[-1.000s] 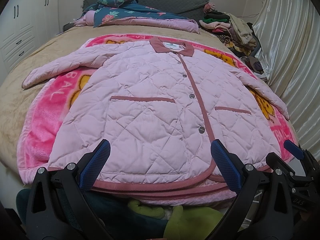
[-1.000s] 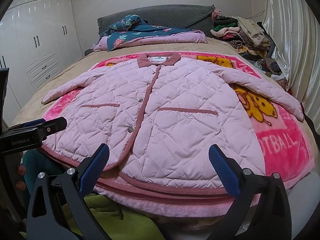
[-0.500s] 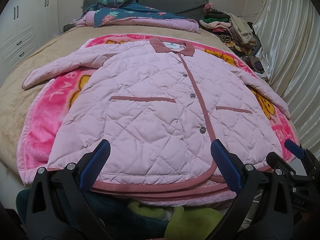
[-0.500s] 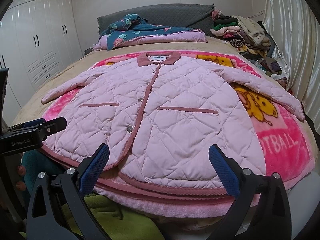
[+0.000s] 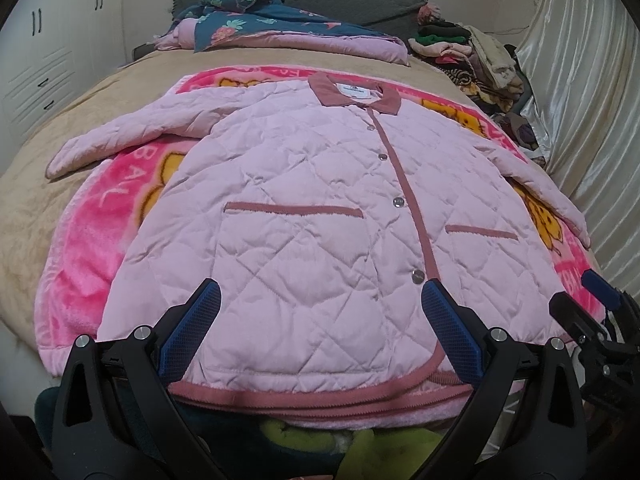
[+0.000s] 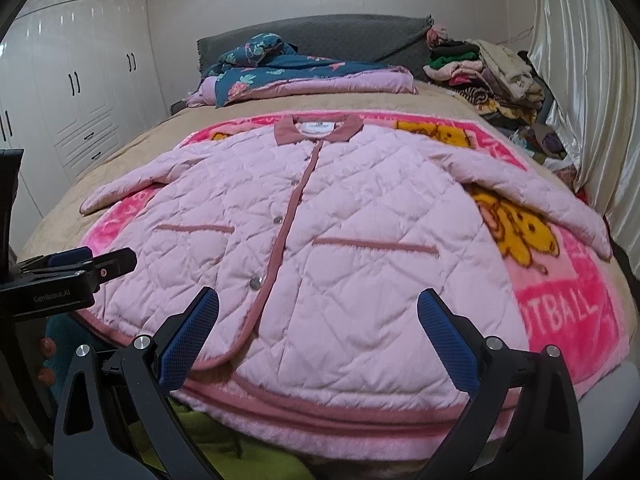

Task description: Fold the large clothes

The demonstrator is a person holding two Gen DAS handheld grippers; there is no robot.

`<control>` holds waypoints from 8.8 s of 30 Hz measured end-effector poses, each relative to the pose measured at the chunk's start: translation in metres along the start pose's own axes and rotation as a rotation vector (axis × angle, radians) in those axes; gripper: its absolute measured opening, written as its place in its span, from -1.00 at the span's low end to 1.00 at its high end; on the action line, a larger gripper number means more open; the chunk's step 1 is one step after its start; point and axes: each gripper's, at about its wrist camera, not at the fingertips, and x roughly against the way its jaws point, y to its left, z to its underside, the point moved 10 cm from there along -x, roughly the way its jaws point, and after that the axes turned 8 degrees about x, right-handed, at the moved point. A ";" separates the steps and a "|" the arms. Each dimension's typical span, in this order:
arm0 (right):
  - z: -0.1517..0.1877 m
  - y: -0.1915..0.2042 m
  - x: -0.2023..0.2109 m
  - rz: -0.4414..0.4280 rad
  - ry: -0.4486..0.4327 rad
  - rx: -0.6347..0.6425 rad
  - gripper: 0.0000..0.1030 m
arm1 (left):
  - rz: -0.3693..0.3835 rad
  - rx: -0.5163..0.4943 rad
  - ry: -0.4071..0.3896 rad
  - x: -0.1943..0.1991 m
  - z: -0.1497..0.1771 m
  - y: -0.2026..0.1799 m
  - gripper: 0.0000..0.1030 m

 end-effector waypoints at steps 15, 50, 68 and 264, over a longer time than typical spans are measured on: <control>-0.041 -0.021 -0.031 -0.006 -0.002 -0.022 0.92 | 0.004 0.015 0.003 -0.024 -0.051 -0.013 0.82; -0.097 -0.207 -0.117 0.170 0.016 -0.348 0.92 | 0.028 -0.046 0.073 -0.131 -0.155 -0.090 0.82; -0.016 -0.367 -0.142 0.330 0.070 -0.733 0.92 | 0.007 -0.058 0.158 -0.198 -0.151 -0.112 0.82; -0.229 0.113 -0.227 -0.243 -0.027 0.122 0.91 | -0.152 0.496 -0.109 -0.139 -0.251 0.251 0.82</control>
